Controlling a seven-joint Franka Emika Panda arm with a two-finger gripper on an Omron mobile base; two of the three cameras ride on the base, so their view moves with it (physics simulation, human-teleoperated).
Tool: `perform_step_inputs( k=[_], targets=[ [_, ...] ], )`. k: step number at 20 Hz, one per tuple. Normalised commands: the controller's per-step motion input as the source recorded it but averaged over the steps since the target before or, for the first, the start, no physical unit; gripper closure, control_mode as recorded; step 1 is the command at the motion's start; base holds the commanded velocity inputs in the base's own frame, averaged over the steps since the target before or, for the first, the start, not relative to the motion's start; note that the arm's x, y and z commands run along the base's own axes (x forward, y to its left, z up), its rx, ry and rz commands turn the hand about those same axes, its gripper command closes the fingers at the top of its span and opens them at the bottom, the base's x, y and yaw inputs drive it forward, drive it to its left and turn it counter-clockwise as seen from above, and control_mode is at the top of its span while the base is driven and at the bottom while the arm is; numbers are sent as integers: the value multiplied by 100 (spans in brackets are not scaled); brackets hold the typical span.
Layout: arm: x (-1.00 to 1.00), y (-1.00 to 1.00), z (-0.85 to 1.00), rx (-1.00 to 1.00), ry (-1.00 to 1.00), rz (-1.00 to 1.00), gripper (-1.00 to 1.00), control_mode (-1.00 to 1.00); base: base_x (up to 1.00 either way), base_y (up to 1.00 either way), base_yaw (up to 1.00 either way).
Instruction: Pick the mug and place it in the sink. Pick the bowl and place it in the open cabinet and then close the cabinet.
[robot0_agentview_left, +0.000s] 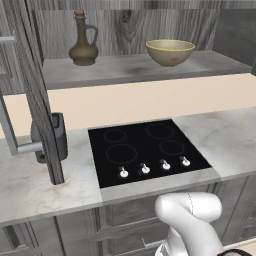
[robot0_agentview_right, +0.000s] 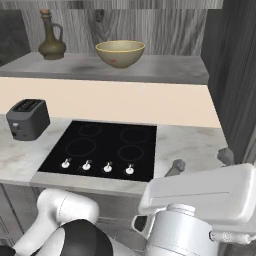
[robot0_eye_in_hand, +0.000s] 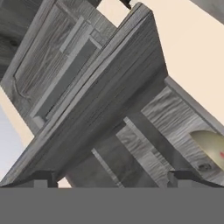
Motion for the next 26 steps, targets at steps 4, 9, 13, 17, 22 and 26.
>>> perform_step_inputs(
  k=[4,9,13,17,22,26],
  targets=[
    [-3,-53,-6,3,0,-7,-100,-100,0,0,0],
    [0,-46,-1,1,0,-7,-100,-100,0,0,0],
    [0,-52,-6,-4,0,0,-100,-100,0,0,0],
    [-25,-26,-1,-20,0,0,-100,-100,0,0,0],
    [-16,-19,-8,-20,0,0,-100,-100,0,0,0],
    [10,-4,-27,-23,0,0,-100,-100,0,0,0]
  ],
)
